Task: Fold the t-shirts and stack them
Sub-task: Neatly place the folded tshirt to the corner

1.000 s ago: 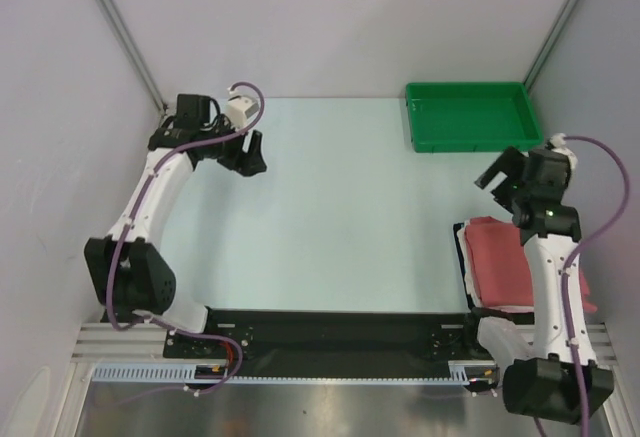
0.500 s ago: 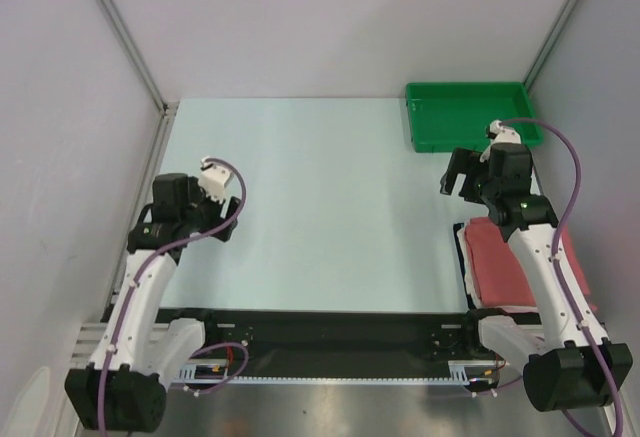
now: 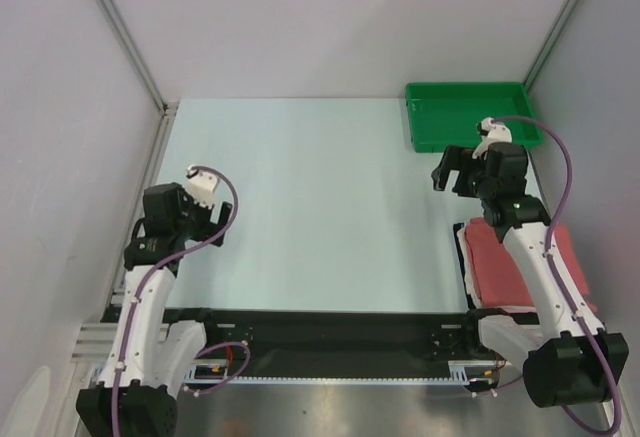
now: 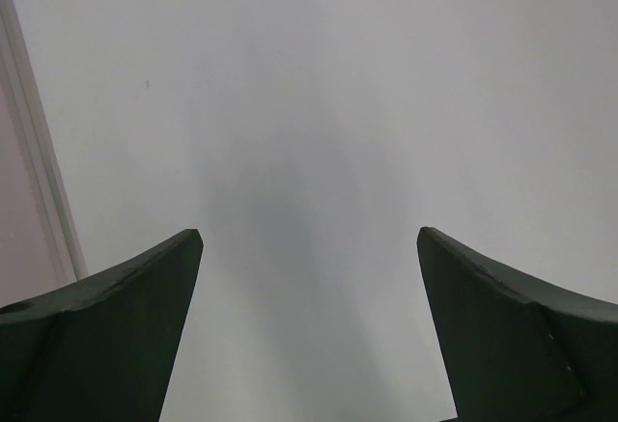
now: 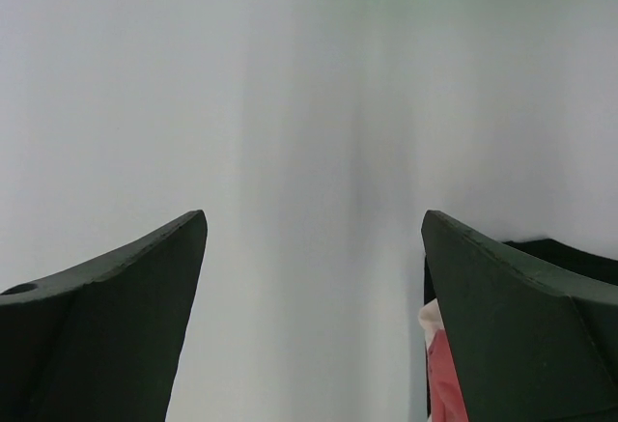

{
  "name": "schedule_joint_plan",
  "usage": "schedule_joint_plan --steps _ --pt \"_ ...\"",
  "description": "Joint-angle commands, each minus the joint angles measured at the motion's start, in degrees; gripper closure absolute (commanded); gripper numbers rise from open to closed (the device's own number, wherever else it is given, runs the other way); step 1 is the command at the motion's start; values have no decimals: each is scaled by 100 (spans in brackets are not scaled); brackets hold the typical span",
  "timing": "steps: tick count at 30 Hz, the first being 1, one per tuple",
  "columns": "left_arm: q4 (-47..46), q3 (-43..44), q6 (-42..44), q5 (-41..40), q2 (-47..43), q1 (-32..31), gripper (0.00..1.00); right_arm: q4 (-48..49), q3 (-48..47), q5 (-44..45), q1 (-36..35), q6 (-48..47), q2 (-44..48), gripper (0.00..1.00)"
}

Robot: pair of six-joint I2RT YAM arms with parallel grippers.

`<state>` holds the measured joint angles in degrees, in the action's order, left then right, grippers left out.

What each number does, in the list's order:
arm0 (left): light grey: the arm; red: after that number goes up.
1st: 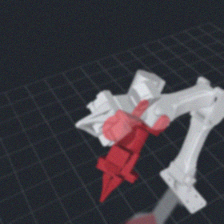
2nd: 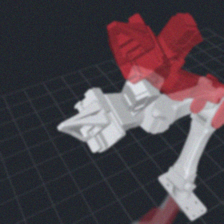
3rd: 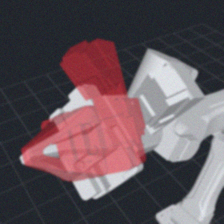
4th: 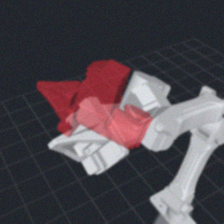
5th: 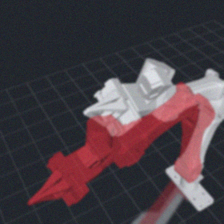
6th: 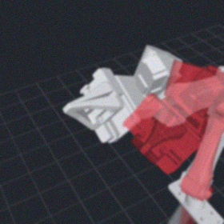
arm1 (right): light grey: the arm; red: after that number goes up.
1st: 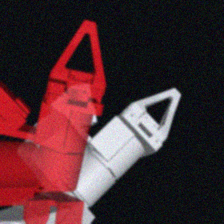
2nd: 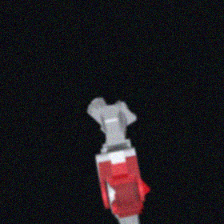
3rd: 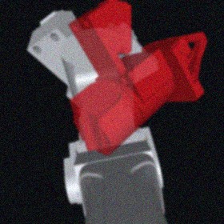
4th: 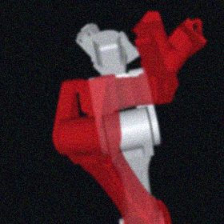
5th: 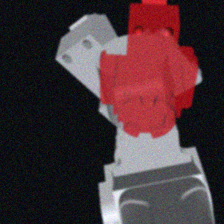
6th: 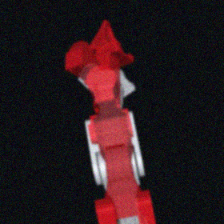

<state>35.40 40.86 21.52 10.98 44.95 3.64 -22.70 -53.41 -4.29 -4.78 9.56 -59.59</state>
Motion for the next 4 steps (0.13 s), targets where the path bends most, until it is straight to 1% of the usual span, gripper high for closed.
schedule_joint_plan --steps 1,4 --pt "-217 -87 37 -44 -188 102 0 362 102 -142 -23 28 79 1" --pt "-226 -122 72 -35 -232 119 0 494 225 -125 -23 -25 315 0"
